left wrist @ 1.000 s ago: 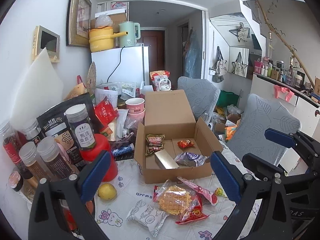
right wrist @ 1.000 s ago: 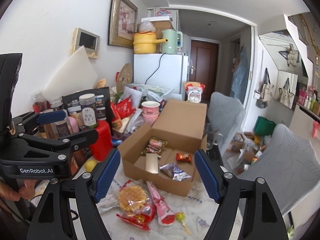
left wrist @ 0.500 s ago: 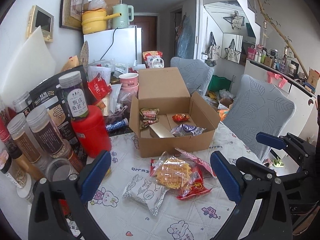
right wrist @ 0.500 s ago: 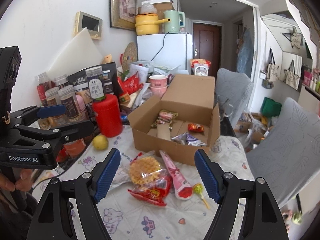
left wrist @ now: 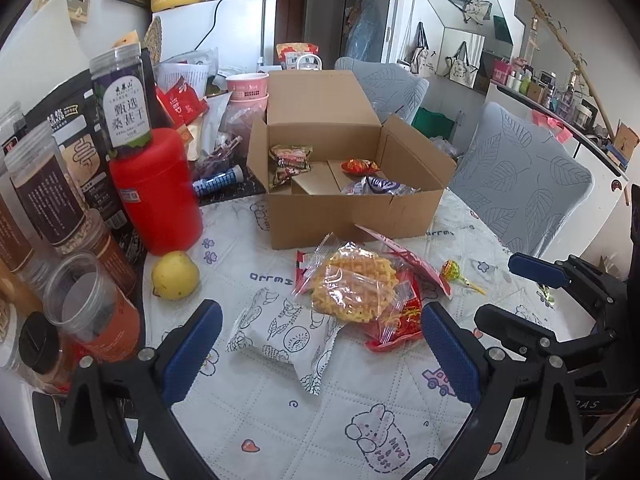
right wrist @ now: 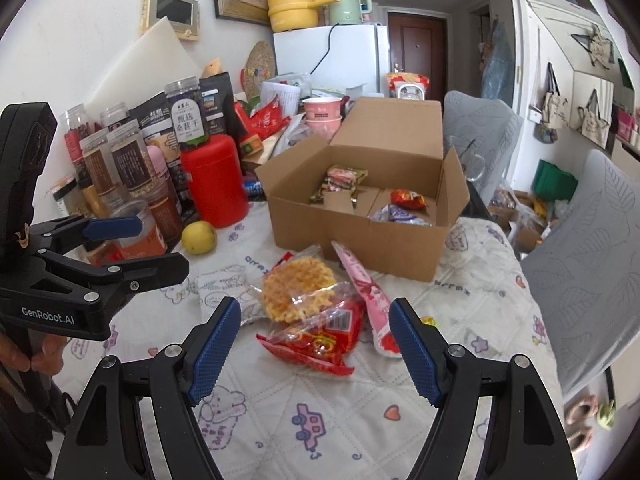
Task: Organize snacks
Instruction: 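Grasp the white printed bread bag with the left tool, then grasp the green lollipop by its stick with the right tool while the left tool holds the bread bag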
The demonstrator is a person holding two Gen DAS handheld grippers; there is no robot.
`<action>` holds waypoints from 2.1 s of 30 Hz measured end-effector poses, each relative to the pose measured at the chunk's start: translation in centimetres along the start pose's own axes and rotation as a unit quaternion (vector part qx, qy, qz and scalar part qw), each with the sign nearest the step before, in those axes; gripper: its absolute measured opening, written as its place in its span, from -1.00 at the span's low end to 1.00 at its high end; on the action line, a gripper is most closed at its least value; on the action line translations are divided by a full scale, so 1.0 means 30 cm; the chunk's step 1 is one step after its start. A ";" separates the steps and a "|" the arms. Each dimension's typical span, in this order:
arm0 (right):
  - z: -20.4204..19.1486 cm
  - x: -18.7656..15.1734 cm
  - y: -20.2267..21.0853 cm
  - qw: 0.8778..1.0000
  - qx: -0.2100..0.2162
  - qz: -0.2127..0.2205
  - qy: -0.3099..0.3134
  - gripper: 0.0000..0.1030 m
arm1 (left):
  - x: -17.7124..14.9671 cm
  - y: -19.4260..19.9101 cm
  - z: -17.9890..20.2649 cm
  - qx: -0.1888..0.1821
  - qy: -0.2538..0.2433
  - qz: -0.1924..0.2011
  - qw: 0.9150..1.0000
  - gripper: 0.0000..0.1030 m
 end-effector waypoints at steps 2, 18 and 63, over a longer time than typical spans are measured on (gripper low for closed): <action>-0.002 -0.018 -0.026 1.000 0.002 -0.010 0.000 0.50 | -0.015 -0.031 -0.009 0.000 -0.002 -0.011 1.000 0.97; 0.050 -0.053 -0.176 0.998 0.011 -0.061 -0.014 0.50 | -0.082 -0.289 -0.059 0.000 -0.033 -0.113 0.993 0.97; 0.423 -0.116 -0.317 0.987 -0.045 -0.115 -0.103 0.09 | -0.044 -0.267 -0.015 0.026 0.075 -0.099 0.992 0.47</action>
Point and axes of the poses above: each gripper's, at about its wrist camera, not at the fingertips, and y roughly against the way its jaws point, z to its right, x to its top, the point moved 4 cm from there along -y, roughly the way its jaws point, and after that the axes turned 1 degree about y, right-handed, at the moved point
